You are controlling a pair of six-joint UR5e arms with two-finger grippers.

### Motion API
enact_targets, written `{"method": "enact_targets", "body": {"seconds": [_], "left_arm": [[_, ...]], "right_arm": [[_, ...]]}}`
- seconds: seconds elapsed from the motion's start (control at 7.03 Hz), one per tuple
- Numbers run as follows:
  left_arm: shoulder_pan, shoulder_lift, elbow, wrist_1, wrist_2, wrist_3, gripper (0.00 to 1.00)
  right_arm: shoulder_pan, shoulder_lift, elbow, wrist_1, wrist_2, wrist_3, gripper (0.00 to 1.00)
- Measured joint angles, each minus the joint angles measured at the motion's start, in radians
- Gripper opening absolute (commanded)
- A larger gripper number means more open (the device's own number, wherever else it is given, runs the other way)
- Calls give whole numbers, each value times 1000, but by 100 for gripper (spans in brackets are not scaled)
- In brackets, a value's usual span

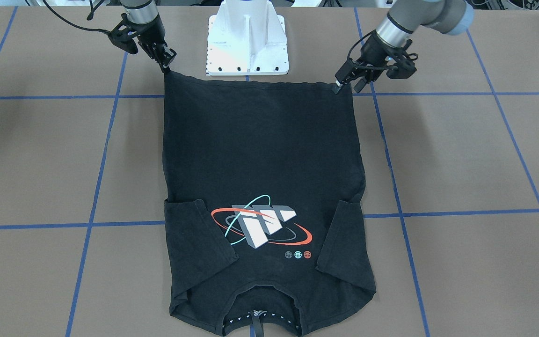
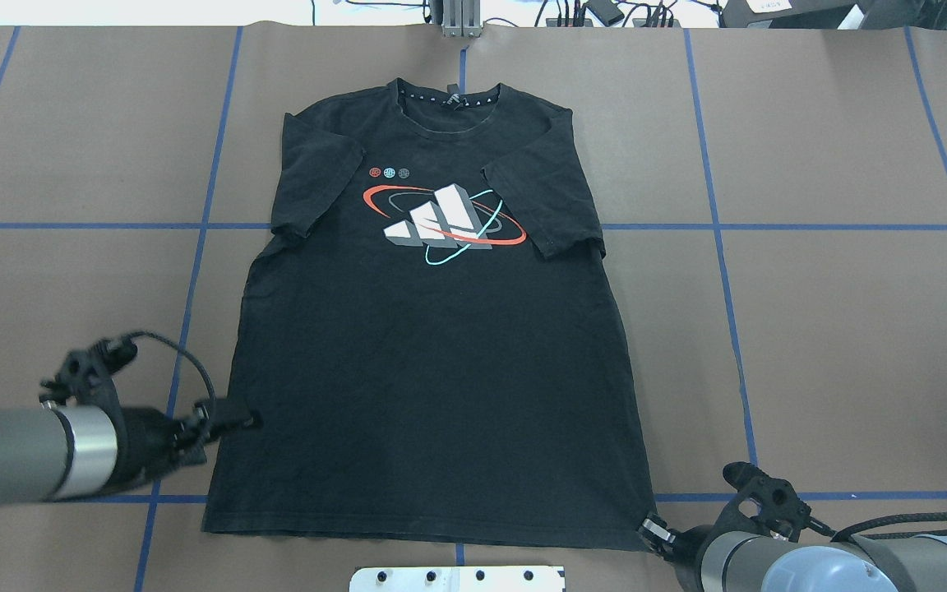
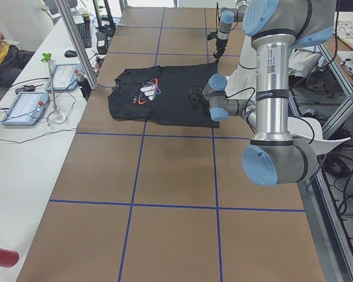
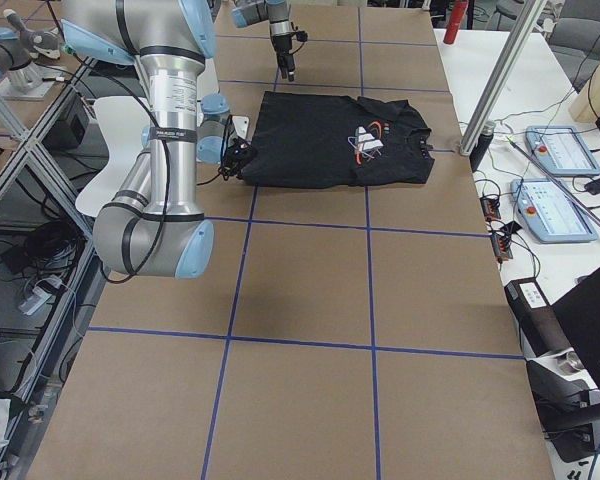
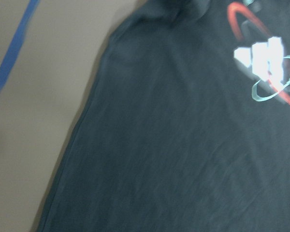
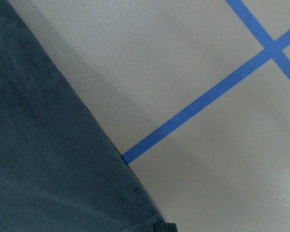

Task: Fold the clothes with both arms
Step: 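Move the left gripper to the hem corner and grasp both hem corners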

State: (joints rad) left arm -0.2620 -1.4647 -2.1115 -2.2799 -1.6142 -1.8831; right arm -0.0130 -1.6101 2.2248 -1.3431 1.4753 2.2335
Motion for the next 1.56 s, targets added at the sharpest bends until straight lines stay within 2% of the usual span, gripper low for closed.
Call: {"method": "enact_targets", "body": {"seconds": [0.14,0.43,1.14,1.42,1.56], "left_arm": [[73,5,-4,67,72,-28,93],[127,9,16,120,112,-42,83],[139,36,29,129,83,-44,81],[146,48,29,129,74,-53,75],[159,49,30,129,73,-70,67]], "right_arm": [[0,0,1,0,0,0,0],[0,-1,2,0,0,0,0],[-1,0,4,0,0,0,0],[-2,0,4,1,0,0,0],[-3,0,7,1,0,0,0]]}}
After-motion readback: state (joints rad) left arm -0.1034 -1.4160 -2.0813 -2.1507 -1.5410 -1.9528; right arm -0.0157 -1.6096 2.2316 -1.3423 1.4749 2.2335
